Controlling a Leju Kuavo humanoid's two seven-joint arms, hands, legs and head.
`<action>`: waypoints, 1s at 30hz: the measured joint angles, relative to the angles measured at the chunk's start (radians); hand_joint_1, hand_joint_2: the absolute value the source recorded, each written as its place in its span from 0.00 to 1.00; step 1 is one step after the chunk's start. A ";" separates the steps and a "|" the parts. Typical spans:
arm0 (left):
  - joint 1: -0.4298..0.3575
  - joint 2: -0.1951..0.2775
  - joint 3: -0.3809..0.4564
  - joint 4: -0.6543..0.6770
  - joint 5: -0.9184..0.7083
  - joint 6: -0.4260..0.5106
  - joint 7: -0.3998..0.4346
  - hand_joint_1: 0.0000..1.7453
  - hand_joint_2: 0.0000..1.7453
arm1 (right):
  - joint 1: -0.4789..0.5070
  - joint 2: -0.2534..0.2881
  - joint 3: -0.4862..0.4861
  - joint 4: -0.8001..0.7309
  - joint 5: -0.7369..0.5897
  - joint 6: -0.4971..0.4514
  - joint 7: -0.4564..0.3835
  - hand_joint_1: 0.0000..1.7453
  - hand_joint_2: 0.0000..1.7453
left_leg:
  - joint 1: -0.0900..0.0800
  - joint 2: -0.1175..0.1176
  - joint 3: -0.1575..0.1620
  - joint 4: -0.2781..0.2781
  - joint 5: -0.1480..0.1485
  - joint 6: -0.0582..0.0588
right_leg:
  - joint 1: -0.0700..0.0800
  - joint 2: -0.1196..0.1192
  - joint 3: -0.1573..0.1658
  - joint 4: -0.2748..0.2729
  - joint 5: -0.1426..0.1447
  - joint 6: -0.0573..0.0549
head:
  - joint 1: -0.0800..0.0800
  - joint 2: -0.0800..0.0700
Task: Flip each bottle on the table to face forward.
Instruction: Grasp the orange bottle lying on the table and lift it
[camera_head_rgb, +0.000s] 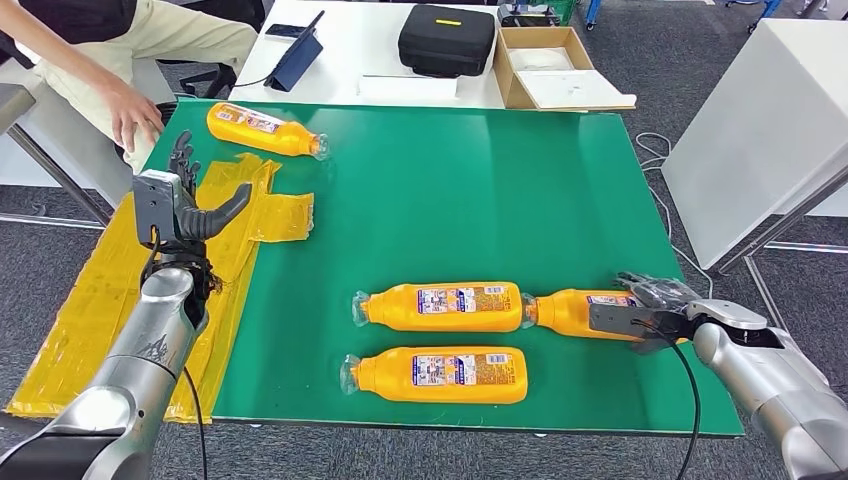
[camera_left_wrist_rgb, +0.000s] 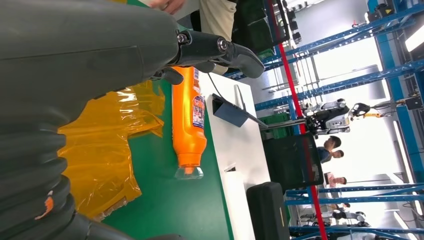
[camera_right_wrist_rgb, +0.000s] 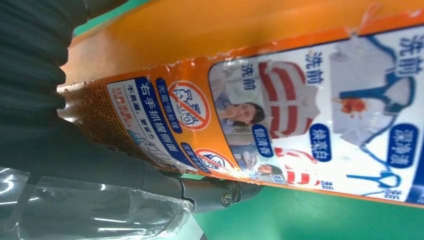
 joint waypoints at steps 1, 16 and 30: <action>0.000 0.000 0.000 0.000 0.000 0.000 -0.002 0.00 1.00 | 0.000 0.002 -0.001 0.003 0.002 -0.008 0.000 0.45 1.00 | 0.000 0.000 0.000 0.000 0.000 0.000 | 0.000 0.000 0.000 0.000 0.000 0.000 | 0.000 0.000; 0.003 0.000 0.008 0.000 0.001 0.003 -0.001 0.00 1.00 | 0.020 0.025 -0.041 0.019 0.018 -0.102 0.000 0.99 1.00 | 0.000 0.001 0.002 0.000 0.000 0.000 | 0.000 0.001 0.001 0.000 0.001 0.000 | 0.000 0.000; 0.052 0.000 0.017 -0.052 -0.018 0.000 0.037 0.00 1.00 | 0.152 0.097 -0.257 -0.173 0.049 -0.383 0.027 1.00 1.00 | 0.001 0.000 0.000 0.000 0.000 0.000 | 0.001 0.000 0.000 0.000 0.000 0.000 | 0.000 0.000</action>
